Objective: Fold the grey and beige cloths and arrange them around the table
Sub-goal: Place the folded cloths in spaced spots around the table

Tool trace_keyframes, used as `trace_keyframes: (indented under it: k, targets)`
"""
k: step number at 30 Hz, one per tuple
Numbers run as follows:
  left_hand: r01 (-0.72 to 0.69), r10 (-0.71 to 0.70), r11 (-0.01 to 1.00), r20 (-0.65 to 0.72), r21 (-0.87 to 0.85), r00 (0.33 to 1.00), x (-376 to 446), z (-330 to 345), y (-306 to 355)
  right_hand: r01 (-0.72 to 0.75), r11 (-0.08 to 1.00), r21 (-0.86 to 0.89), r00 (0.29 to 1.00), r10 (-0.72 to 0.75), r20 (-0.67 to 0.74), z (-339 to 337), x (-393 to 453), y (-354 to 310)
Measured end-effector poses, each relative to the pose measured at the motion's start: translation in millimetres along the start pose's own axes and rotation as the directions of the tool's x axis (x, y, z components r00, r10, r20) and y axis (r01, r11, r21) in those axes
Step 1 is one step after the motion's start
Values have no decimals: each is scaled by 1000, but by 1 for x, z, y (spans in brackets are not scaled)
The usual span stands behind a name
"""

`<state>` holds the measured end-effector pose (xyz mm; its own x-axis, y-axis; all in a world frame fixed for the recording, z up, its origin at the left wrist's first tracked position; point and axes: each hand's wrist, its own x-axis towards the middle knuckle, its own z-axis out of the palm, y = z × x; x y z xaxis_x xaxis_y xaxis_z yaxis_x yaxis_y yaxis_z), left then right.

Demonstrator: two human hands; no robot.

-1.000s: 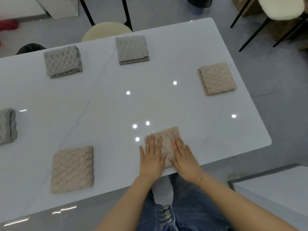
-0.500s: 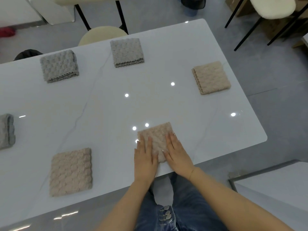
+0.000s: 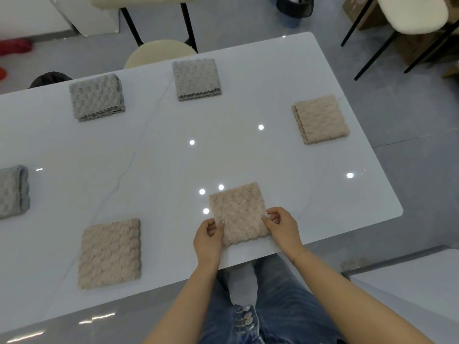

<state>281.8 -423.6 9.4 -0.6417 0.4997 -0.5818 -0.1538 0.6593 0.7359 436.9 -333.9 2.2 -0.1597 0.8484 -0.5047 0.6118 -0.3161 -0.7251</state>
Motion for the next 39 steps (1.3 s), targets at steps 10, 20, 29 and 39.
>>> trace_keyframes:
  k: [10, 20, 29, 39]
  targets:
    - [-240, 248, 927, 11, 288, 969, -2, -61, 10, 554, 705, -442, 832, -445, 332, 7, -12, -48]
    - [-203, 258, 931, -151, 303, 954, 21, -182, 3, 739, 564, -368, 663, -513, 545, 105, -23, -103]
    - [-193, 195, 899, 37, 393, 980, 81, -315, -44, 197, 965, -173, 950, -144, 276, 240, -75, -140]
    - [70, -93, 966, 86, 247, 992, 81, -322, -71, -51, 999, -16, 965, 53, 257, 282, -81, -149]
